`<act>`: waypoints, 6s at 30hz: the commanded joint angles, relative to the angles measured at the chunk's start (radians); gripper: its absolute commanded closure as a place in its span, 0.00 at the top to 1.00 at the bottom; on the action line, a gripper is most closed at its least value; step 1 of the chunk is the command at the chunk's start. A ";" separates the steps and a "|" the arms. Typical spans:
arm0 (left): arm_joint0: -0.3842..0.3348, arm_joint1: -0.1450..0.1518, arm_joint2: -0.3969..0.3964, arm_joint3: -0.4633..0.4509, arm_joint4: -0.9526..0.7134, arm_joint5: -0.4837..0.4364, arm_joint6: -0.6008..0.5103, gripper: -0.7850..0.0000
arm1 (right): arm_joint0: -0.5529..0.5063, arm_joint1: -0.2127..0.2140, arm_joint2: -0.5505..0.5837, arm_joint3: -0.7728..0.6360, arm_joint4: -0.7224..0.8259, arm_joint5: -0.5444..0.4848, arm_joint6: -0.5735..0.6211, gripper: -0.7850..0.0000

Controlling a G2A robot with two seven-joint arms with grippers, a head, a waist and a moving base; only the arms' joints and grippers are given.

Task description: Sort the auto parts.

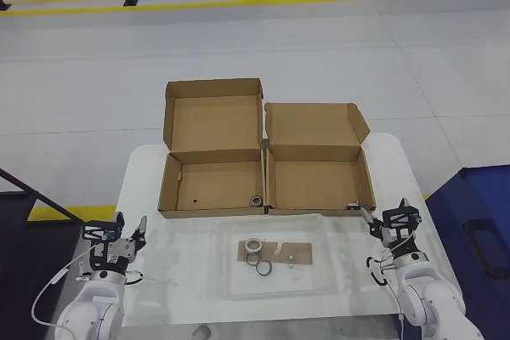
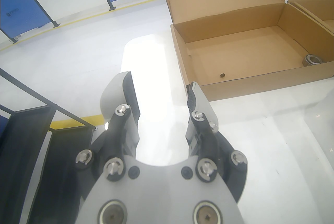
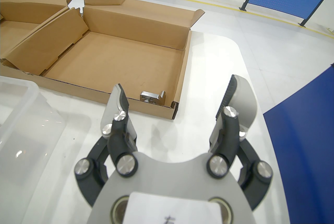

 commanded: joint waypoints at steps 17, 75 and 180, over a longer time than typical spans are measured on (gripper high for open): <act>0.000 0.000 0.000 0.000 0.000 0.000 0.000 1.00 | 0.025 0.018 -0.124 -0.506 -0.123 -0.313 0.525 1.00; 0.000 0.000 0.000 0.000 0.000 0.000 0.000 1.00 | 0.853 -0.073 -0.895 0.167 0.484 -0.327 1.394 0.06; 0.000 0.000 0.000 0.000 0.000 0.000 0.000 1.00 | 0.710 0.063 -0.522 0.031 1.038 -0.467 1.349 0.00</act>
